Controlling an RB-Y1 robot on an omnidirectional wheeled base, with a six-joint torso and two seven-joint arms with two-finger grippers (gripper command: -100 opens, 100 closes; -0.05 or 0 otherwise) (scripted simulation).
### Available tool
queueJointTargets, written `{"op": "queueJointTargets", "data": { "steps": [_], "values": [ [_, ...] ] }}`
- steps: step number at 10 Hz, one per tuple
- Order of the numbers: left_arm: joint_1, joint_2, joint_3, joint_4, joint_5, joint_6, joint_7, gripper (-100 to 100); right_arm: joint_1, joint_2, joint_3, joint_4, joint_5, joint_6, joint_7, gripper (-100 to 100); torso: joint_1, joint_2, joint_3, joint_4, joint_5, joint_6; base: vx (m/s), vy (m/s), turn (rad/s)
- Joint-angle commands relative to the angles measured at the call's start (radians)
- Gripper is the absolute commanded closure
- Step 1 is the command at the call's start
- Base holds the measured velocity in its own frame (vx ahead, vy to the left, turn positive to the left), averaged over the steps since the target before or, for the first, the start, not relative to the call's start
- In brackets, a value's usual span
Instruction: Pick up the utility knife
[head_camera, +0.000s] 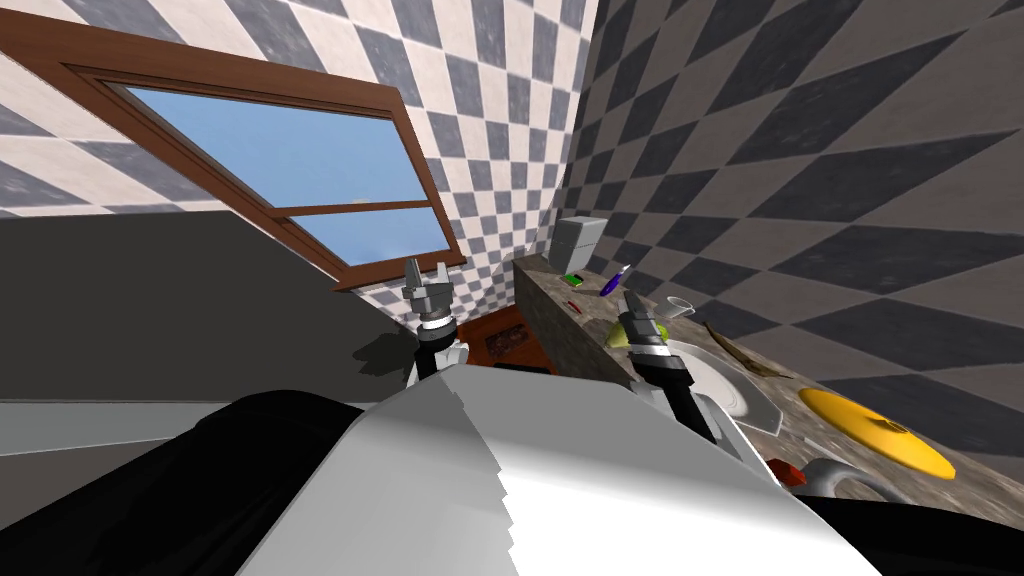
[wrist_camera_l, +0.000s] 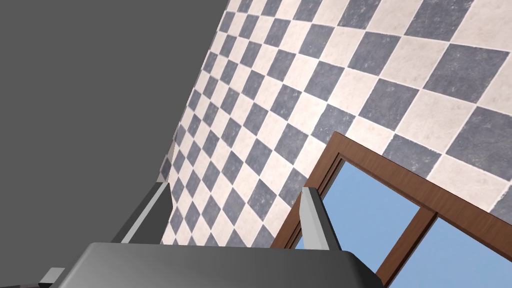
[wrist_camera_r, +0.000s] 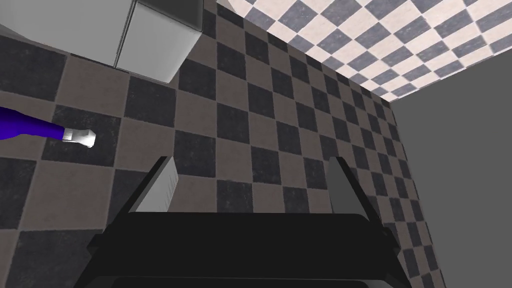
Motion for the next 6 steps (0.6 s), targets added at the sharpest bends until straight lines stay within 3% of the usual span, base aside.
{"op": "queueJointTargets", "data": {
  "steps": [1,6],
  "values": [
    [0.000,0.000,0.000,0.000,0.000,0.000,0.000,0,0.004,-0.036,-0.013,0.022,0.019,-0.011,0.003,-100,0.000,0.000,0.000,0.000,0.000,0.000,0.079,0.048,0.007],
    [0.000,0.000,0.000,0.000,0.000,0.000,0.000,0,0.056,-0.168,-0.072,0.079,0.121,-0.030,0.003,-100,0.000,0.002,0.001,0.000,0.000,0.000,0.075,0.047,0.021]
  ]
}}
